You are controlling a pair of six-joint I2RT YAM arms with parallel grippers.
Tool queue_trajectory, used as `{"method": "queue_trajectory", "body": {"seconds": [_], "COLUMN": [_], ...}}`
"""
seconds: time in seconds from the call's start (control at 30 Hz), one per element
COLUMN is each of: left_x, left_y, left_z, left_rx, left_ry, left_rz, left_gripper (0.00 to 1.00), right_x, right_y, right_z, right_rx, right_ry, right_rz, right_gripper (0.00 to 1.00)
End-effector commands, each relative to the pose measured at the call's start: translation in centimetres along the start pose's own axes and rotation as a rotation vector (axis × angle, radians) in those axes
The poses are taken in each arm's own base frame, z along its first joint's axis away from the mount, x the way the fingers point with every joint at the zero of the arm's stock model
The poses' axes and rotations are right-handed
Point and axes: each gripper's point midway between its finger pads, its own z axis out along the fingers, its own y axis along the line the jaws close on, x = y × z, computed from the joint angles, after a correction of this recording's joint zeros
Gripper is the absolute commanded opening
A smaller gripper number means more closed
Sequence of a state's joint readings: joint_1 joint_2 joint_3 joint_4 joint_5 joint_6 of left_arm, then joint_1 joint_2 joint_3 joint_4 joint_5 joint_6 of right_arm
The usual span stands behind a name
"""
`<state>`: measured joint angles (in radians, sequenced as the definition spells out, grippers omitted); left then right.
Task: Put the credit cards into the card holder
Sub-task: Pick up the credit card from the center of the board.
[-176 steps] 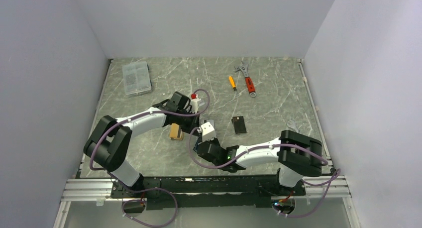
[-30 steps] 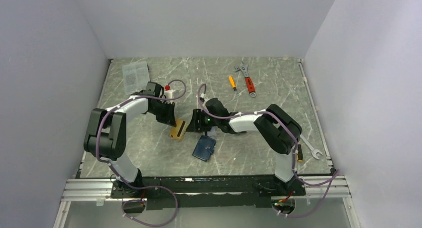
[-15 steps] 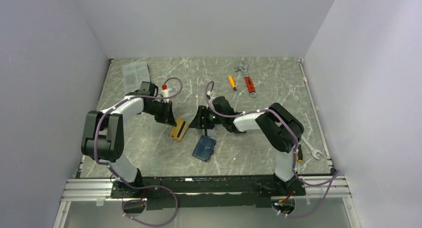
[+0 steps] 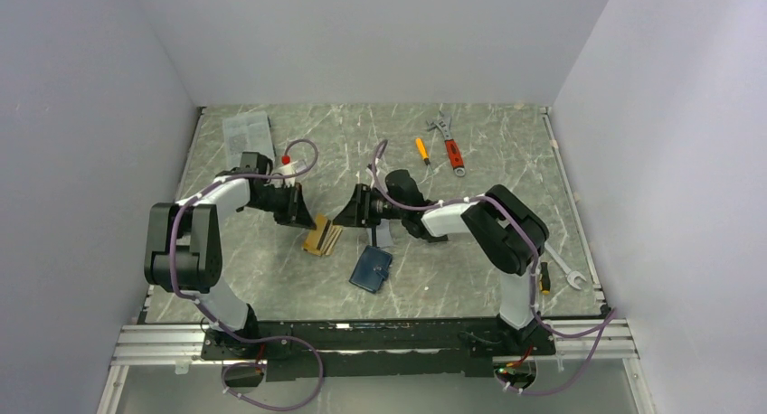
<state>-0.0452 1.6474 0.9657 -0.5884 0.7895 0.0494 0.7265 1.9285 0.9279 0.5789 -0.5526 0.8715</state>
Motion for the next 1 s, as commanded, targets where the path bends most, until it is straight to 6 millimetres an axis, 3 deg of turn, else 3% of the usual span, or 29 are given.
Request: {"method": "queue_trajectory", "body": {"seconds": [0.0,0.23,0.4,0.53,0.7,0.97], "left_x": [0.1,-0.2,-0.6,-1.2,-2.1,-2.6], "left_y": [-1.5,-2.0,-2.8,-4.1,-6.0,-6.7], "left_z": [0.0,-0.3,-0.9,-1.3,-2.2,-2.5], "left_rx": [0.131,0.171,0.217,0.268,0.350,0.382], "left_ry": [-0.019,-0.033,-0.060,-0.098,-0.131,-0.153], "left_rz": [0.014,0.022,-0.002,0.005,-0.025,-0.044], "left_gripper": [0.00,0.00,0.00,0.00,0.00,0.00], "right_x": [-3.2,-3.9,-3.1,-2.8,-2.6,-3.4], "right_y": [2.3,1.6,1.8,3.4,4.9,7.4], "right_z": [0.8,1.5,0.4,-1.3,-2.2,-3.1], "right_rx": [-0.107,-0.126,-0.159,-0.249,-0.319,-0.413], "right_ry": [-0.063,-0.059,-0.069,-0.087,-0.082,-0.100], "right_rz": [-0.029,-0.008,-0.003,0.003,0.006,0.014], "right_gripper": [0.55,0.55,0.55,0.55,0.55,0.53]}}
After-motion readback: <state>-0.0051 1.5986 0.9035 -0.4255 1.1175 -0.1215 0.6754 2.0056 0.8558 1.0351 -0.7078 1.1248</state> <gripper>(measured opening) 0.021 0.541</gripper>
